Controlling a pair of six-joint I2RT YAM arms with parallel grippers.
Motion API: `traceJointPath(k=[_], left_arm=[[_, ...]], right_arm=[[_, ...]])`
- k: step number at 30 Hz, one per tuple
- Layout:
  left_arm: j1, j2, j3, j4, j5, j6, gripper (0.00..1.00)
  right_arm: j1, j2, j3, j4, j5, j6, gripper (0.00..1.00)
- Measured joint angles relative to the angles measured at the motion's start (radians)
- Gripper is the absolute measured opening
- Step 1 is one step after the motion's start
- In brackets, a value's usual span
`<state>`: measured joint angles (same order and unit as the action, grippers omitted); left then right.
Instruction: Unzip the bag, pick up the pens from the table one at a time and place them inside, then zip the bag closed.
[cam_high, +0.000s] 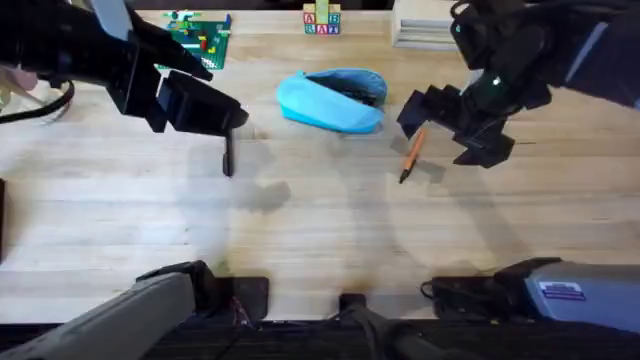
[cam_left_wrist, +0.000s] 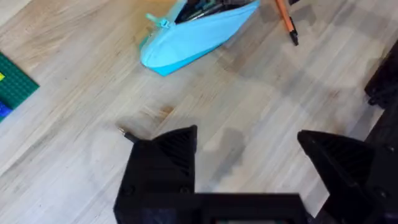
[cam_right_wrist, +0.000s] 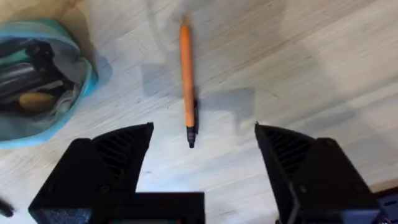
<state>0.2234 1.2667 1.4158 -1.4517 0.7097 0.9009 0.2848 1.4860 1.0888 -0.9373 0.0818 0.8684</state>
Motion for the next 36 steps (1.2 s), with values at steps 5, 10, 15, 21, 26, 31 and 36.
traceJointPath(k=[5,10,15,21,26,31,36], left_arm=[[0.0,0.0,0.0,0.0,0.0,0.0,0.993],[0.0,0.0,0.0,0.0,0.0,0.0,0.994],[0.0,0.0,0.0,0.0,0.0,0.0,0.994],[0.0,0.0,0.0,0.0,0.0,0.0,0.994],[0.0,0.0,0.0,0.0,0.0,0.0,0.993],[0.0,0.0,0.0,0.0,0.0,0.0,0.993],[0.0,0.0,0.0,0.0,0.0,0.0,0.993]], right_arm=[[0.0,0.007,-0.057,0.079,0.005,-0.001,0.997],[0.0,0.092,-0.058,0.135,0.008,-0.005,0.996],[0.0,0.13,-0.058,0.151,0.016,-0.005,0.996],[0.0,0.153,-0.058,0.167,0.049,-0.005,0.996],[0.0,0.154,-0.058,0.17,0.057,-0.005,0.995],[0.0,0.155,-0.058,0.172,0.057,-0.005,0.995],[0.0,0.174,-0.058,0.175,0.059,-0.005,0.995]])
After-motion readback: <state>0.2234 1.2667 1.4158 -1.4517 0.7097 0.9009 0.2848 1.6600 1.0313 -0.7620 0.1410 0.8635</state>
